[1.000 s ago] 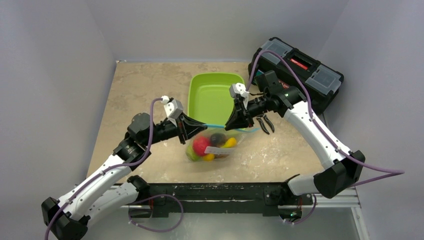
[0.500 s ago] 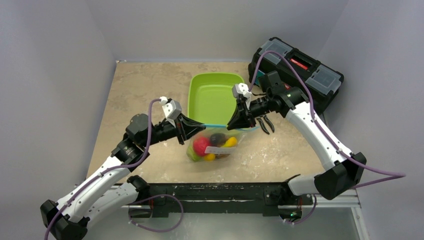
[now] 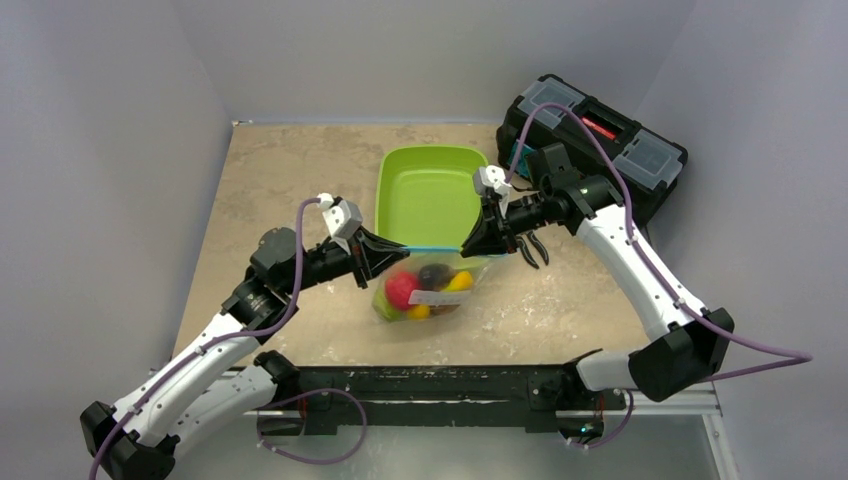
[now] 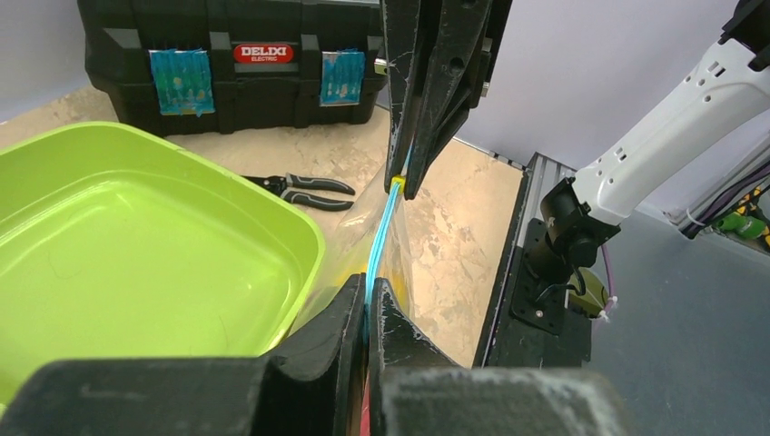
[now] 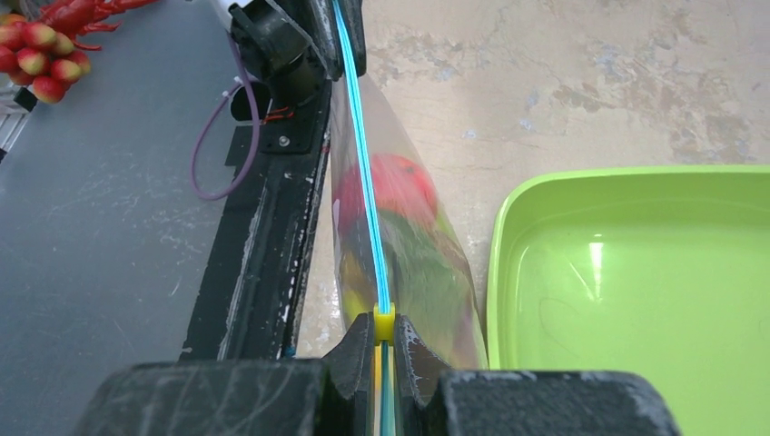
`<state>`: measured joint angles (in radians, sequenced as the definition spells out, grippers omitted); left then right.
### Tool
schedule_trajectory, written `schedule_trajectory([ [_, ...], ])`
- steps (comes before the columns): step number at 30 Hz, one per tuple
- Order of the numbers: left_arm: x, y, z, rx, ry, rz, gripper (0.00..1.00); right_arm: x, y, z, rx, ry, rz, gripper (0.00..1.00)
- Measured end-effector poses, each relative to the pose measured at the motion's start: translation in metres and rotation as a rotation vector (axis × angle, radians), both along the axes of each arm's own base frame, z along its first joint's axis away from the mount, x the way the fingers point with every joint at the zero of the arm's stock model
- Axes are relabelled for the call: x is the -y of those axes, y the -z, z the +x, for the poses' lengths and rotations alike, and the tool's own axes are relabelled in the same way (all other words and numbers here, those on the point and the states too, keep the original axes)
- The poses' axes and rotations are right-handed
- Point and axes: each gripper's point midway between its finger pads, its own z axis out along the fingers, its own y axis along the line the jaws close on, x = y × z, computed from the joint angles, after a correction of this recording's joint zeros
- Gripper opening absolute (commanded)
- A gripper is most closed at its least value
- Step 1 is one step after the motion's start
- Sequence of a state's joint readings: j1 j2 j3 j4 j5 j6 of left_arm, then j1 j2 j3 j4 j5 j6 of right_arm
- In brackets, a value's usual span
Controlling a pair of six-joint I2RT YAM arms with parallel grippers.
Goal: Open the zip-top bag and remove the fake food
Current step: Unzip the zipper food storage bag at the center of the board.
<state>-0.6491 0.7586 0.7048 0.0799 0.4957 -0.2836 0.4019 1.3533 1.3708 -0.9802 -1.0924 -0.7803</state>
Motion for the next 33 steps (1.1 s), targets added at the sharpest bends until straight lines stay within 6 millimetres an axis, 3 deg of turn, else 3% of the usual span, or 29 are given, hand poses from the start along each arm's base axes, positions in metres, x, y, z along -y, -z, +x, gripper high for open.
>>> schedule_trajectory([
  [33, -0.007, 0.003, 0.001, 0.003, -0.021, 0.019, 0.0, 0.027, 0.014, 0.015, 0.022, 0.072, -0.016, 0.0],
])
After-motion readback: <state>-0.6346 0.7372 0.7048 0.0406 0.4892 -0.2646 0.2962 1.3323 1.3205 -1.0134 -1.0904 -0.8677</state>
